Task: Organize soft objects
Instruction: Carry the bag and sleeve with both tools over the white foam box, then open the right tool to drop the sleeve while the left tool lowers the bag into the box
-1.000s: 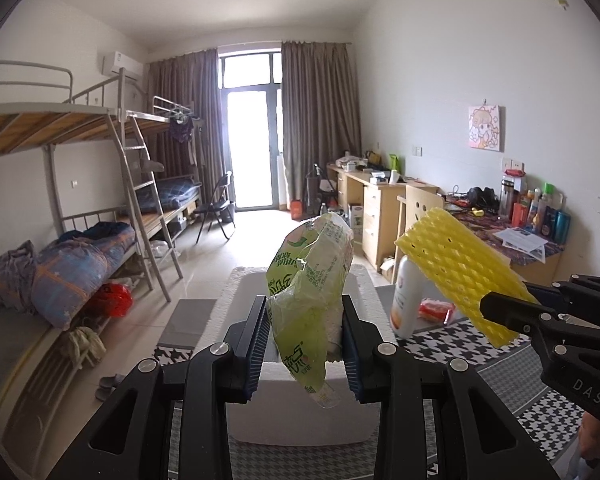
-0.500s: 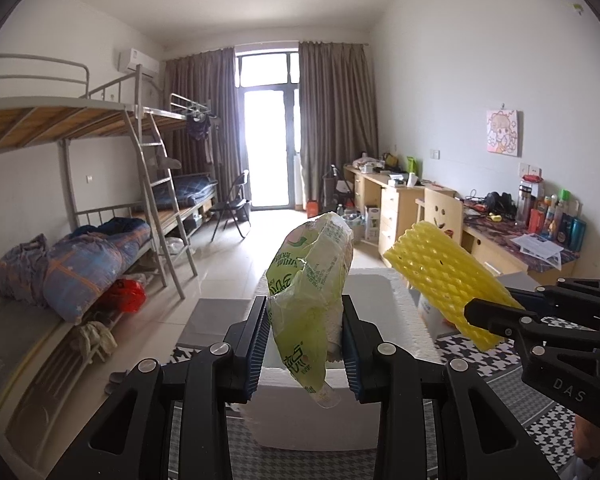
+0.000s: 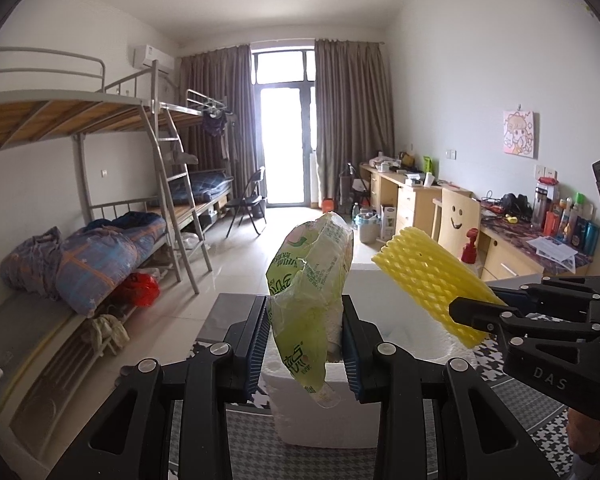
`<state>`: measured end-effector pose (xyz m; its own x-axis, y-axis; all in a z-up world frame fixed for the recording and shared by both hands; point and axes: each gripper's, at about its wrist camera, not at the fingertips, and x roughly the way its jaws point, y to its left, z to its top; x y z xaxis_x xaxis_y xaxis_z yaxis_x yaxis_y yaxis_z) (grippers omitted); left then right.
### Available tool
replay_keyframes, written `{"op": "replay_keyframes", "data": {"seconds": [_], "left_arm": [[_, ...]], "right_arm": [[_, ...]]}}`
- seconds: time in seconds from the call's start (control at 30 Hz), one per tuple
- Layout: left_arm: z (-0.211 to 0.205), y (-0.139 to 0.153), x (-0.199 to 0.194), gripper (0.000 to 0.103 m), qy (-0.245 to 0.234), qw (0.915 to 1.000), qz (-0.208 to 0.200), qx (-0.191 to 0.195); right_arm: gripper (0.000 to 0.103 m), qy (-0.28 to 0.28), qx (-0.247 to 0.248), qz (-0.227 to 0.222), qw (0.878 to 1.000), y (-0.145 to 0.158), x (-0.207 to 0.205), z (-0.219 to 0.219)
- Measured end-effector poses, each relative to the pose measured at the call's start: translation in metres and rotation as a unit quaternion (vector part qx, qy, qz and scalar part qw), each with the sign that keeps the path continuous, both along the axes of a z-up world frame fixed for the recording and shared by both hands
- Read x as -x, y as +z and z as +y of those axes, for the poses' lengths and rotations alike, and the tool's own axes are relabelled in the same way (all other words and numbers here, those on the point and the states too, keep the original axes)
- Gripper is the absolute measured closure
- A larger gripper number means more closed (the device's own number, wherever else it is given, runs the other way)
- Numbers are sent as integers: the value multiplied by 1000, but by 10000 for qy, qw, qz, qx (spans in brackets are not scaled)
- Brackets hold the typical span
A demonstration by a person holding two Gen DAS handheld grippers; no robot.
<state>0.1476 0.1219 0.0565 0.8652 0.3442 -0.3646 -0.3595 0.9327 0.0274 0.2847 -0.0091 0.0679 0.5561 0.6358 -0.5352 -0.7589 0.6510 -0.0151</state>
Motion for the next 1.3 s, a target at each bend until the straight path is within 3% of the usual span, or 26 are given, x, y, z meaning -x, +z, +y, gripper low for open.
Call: {"op": "replay_keyframes", "data": {"seconds": [0.8, 0.87, 0.93, 1.0, 1.3], "left_arm": [[13, -5, 7, 67, 179, 9998, 26, 47], [13, -5, 6, 67, 173, 9998, 27, 53], [14, -5, 6, 67, 171, 9998, 30, 62], [14, -5, 4, 68, 160, 9998, 40, 77], [15, -5, -3, 67, 30, 9999, 70, 109]], "right_arm": [[80, -80, 146, 383, 9991, -9, -28, 36], [73, -68, 119, 493, 9987, -10, -31, 37], [50, -62, 169, 567, 9982, -11, -32, 37], [45, -5, 104, 531, 9985, -9, -30, 35], [43, -46, 67, 329, 9994, -4, -22, 29]]}}
